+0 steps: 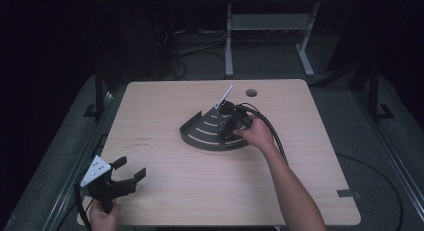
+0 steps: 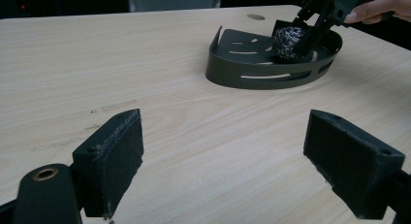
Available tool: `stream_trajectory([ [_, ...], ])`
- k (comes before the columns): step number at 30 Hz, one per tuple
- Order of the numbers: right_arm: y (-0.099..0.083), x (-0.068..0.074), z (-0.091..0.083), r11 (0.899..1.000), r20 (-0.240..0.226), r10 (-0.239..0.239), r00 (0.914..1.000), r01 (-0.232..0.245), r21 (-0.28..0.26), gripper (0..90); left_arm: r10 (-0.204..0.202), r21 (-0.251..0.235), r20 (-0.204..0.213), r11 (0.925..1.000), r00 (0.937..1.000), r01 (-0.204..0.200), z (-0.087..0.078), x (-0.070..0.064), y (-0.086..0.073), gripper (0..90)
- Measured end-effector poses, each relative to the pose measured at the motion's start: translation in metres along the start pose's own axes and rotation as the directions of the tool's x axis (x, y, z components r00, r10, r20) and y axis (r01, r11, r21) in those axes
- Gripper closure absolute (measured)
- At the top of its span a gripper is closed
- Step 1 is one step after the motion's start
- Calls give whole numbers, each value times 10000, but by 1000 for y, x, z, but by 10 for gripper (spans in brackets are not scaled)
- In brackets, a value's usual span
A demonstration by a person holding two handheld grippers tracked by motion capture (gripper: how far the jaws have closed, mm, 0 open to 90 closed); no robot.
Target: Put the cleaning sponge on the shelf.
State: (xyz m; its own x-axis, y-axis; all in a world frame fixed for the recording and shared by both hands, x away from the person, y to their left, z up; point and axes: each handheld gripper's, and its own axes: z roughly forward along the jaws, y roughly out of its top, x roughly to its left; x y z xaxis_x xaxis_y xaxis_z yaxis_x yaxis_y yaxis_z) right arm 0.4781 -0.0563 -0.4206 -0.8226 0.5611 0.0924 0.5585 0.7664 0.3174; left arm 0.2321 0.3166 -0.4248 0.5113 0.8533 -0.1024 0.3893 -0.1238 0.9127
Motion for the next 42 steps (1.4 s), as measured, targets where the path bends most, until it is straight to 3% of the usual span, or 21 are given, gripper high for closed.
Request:
stream_trajectory([
  [15,0,-6,6,9999,-230,147,9996,-148,-40,328,78,83,-17,9999,10000,-78,4,-3,1,137],
  [27,-1,-7,6,9999,-115,151,9998,-151,-37,321,122,107,-56,9999,9999,-122,4,-2,1,137],
  [42,-2,-2,-4,9998,-5,111,9999,-111,-174,235,85,52,-44,10000,10000,-85,3,-1,1,137],
])
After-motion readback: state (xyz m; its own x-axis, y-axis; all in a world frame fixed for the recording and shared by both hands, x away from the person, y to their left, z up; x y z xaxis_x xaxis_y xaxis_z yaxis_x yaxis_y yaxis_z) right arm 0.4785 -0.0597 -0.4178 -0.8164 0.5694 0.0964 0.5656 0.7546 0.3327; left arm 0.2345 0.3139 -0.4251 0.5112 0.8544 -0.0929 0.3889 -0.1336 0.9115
